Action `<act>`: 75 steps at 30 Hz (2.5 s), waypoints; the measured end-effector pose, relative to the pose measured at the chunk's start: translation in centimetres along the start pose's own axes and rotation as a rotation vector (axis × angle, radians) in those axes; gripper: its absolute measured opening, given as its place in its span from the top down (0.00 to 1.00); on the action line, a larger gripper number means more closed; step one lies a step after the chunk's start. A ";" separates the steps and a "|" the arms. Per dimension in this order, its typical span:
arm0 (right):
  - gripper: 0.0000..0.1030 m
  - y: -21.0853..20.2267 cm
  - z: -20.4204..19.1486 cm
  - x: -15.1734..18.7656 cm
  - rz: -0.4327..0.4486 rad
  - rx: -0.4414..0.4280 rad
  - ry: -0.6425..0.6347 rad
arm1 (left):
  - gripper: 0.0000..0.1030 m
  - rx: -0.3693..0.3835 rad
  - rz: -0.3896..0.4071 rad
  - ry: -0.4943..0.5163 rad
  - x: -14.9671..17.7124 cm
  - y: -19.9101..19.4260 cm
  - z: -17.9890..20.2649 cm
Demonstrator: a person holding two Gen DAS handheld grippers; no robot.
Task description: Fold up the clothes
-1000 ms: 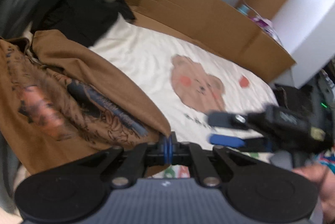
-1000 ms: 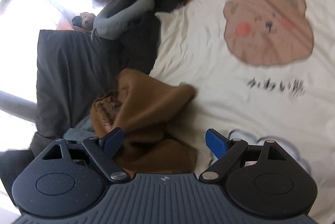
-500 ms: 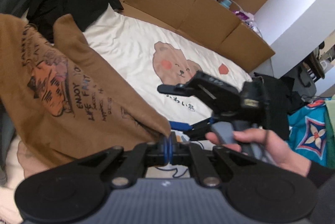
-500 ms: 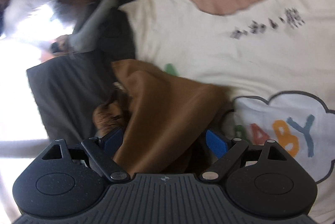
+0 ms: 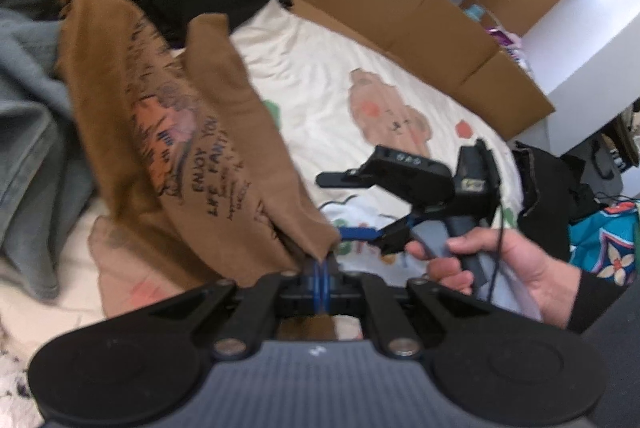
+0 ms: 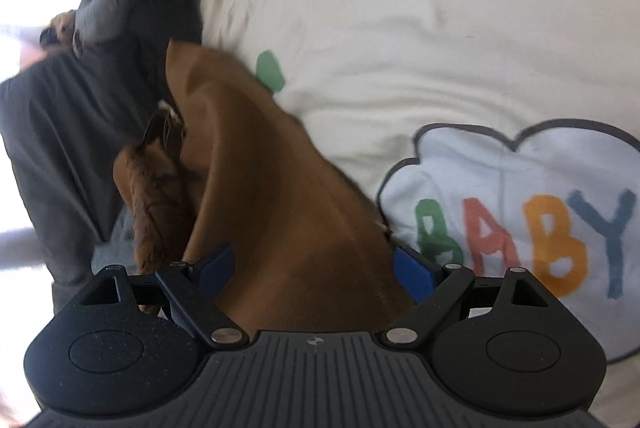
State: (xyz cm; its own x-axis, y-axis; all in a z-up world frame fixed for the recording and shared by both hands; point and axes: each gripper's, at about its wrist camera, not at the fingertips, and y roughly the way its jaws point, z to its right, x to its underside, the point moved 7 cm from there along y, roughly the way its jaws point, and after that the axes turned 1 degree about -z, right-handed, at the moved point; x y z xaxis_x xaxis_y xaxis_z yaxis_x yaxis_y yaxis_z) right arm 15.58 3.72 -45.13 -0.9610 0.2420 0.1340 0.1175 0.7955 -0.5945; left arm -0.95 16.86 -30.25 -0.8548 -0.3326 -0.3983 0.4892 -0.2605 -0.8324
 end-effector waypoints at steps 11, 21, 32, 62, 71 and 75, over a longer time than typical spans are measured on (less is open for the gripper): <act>0.15 3.7 -1.5 -0.5 -0.042 0.078 -0.166 | 0.99 -0.144 -0.080 -0.056 2.6 0.5 -5.4; 0.21 6.9 -3.6 2.1 -0.161 0.096 -0.329 | 0.98 -0.201 -0.112 -0.092 3.8 1.7 -7.9; 0.92 3.8 -4.0 2.3 -0.160 0.039 -0.332 | 0.97 -0.148 -0.123 -0.103 2.9 2.8 -6.9; 0.94 -20.3 -1.7 -2.1 0.346 0.246 -0.211 | 0.52 -0.144 -0.009 -0.054 -3.6 2.2 -1.8; 0.95 -29.9 1.2 -1.3 0.478 0.388 -0.134 | 0.52 -0.225 0.020 -0.019 -4.5 2.5 -1.5; 0.95 -33.0 3.0 -0.3 0.515 0.414 -0.093 | 0.52 -0.224 0.027 -0.024 -4.8 2.5 -1.0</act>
State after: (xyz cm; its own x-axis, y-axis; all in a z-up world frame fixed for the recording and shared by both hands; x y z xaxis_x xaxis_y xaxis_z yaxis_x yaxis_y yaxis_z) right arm 11.28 -24.31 -27.91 -0.8276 0.4703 -0.3066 0.4793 0.3075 -0.8220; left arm 4.20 18.77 -30.78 -0.8362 -0.3587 -0.4148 0.4590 -0.0438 -0.8874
